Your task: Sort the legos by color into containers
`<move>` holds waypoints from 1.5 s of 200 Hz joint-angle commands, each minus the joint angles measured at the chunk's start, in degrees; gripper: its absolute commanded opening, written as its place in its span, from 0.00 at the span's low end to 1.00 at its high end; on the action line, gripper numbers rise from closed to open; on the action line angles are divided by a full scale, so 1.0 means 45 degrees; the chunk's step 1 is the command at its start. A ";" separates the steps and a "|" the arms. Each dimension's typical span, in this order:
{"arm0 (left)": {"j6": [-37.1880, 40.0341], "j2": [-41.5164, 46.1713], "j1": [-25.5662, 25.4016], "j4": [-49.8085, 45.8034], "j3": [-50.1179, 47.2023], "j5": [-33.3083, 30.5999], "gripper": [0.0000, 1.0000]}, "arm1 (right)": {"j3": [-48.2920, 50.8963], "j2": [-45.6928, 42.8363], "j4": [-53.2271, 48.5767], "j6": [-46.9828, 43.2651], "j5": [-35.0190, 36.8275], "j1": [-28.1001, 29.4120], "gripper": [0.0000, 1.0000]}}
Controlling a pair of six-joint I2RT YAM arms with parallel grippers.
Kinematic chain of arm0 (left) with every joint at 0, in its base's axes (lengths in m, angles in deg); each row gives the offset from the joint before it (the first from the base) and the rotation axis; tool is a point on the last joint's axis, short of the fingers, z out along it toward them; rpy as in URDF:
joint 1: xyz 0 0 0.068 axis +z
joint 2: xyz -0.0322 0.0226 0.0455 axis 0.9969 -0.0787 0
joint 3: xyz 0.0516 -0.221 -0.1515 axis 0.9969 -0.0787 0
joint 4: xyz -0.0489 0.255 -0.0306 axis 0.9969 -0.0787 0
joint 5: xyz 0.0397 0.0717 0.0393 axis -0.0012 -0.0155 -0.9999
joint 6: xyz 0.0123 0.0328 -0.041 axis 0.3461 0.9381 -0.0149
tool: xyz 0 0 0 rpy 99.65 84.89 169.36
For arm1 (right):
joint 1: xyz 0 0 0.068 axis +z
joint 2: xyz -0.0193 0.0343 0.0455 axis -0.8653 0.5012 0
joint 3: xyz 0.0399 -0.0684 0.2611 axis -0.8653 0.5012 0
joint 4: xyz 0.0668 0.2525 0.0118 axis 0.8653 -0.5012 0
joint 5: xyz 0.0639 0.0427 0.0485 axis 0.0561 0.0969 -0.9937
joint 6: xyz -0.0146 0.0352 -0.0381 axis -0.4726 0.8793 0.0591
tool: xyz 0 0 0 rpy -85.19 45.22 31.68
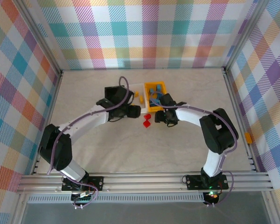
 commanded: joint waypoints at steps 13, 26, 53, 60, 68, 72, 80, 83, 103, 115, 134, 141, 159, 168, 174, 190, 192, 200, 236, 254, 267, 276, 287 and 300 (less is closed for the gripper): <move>0.0574 -0.1719 -0.0680 0.1174 0.0207 0.0593 0.67 | 0.0509 -0.1163 -0.0582 -0.0148 -0.0310 -0.0217 0.76; 0.0842 -0.2453 -0.0777 0.1284 0.0514 0.0647 0.67 | 0.0561 -0.1301 -0.0650 -0.0234 -0.0367 -0.0272 0.75; 0.1256 -0.3646 -0.0788 0.1170 0.1151 0.0780 0.66 | 0.0644 -0.1505 -0.0649 -0.0368 -0.0519 -0.0381 0.76; 0.1343 -0.3861 -0.0782 0.1148 0.1308 0.0860 0.65 | 0.0644 -0.1518 -0.0653 -0.0402 -0.0566 -0.0417 0.76; 0.1414 -0.4098 -0.0796 0.1130 0.1449 0.0957 0.65 | 0.0625 -0.1479 -0.0630 -0.0430 -0.0623 -0.0455 0.76; 0.1424 -0.4187 -0.0791 0.1135 0.1507 0.1012 0.65 | 0.0607 -0.1455 -0.0621 -0.0450 -0.0655 -0.0474 0.76; 0.1473 -0.4371 -0.0792 0.1167 0.1584 0.1100 0.64 | 0.0567 -0.1384 -0.0610 -0.0488 -0.0714 -0.0498 0.76; 0.1482 -0.4433 -0.0787 0.1169 0.1611 0.1136 0.64 | 0.0532 -0.1373 -0.0609 -0.0490 -0.0723 -0.0531 0.75; 0.1575 -0.4722 -0.0811 0.1318 0.1697 0.1476 0.63 | 0.0402 -0.1096 -0.0524 -0.0510 -0.0823 -0.0538 0.75; 0.1648 -0.4938 -0.0835 0.1343 0.1792 0.1562 0.63 | 0.0334 -0.0902 -0.0459 -0.0491 -0.0928 -0.0555 0.75; 0.1755 -0.5286 -0.0836 0.1232 0.2065 0.1732 0.63 | 0.0193 -0.0573 -0.0348 -0.0470 -0.0993 -0.0543 0.75; 0.1796 -0.5432 -0.0836 0.1225 0.2123 0.1804 0.63 | 0.0127 -0.0471 -0.0338 -0.0448 -0.1036 -0.0575 0.75; 0.1796 -0.5625 -0.0838 0.1294 0.2172 0.1966 0.63 | -0.0027 -0.0258 -0.0296 -0.0437 -0.1047 -0.0576 0.75; 0.1762 -0.5717 -0.0851 0.1366 0.2153 0.2016 0.62 | -0.0120 -0.0171 -0.0278 -0.0435 -0.1019 -0.0591 0.75; 0.1738 -0.5768 -0.0856 0.1399 0.2145 0.2119 0.63 | -0.0182 -0.0103 -0.0312 -0.0451 -0.0991 -0.0597 0.75; 0.1652 -0.5869 -0.0963 0.1511 0.2183 0.2348 0.62 | -0.0408 0.0128 -0.0330 -0.0500 -0.0994 -0.0615 0.75; 0.1657 -0.5879 -0.0980 0.1526 0.2169 0.2388 0.62 | -0.0435 0.0146 -0.0320 -0.0507 -0.0973 -0.0616 0.75; 0.1604 -0.5867 -0.1078 0.1545 0.2175 0.2501 0.62 | -0.0535 0.0237 -0.0365 -0.0527 -0.0974 -0.0621 0.75; 0.1036 -0.5405 -0.1526 0.1856 0.1621 0.2896 0.60 | -0.0717 0.0557 -0.0380 -0.0511 -0.1066 -0.0626 0.75; 0.0689 -0.5085 -0.1658 0.1715 0.1134 0.2778 0.55 | -0.0557 0.0401 -0.0384 -0.0454 -0.1069 -0.0616 0.75; 0.0505 -0.4615 -0.1742 0.1543 0.0512 0.2419 0.55 | -0.0434 0.0207 -0.0402 -0.0477 -0.1040 -0.0635 0.75; 0.0399 -0.4149 -0.1740 0.1444 -0.0073 0.2208 0.54 | -0.0409 0.0065 -0.0452 -0.0509 -0.1005 -0.0636 0.75; 0.0223 -0.3450 -0.1736 0.1282 -0.0878 0.1872 0.54 | -0.0372 -0.0097 -0.0501 -0.0558 -0.0993 -0.0636 0.75; 0.0046 -0.2522 -0.1735 0.1152 -0.1778 0.1616 0.54 | -0.0411 -0.0151 -0.0505 -0.0634 -0.1000 -0.0636 0.75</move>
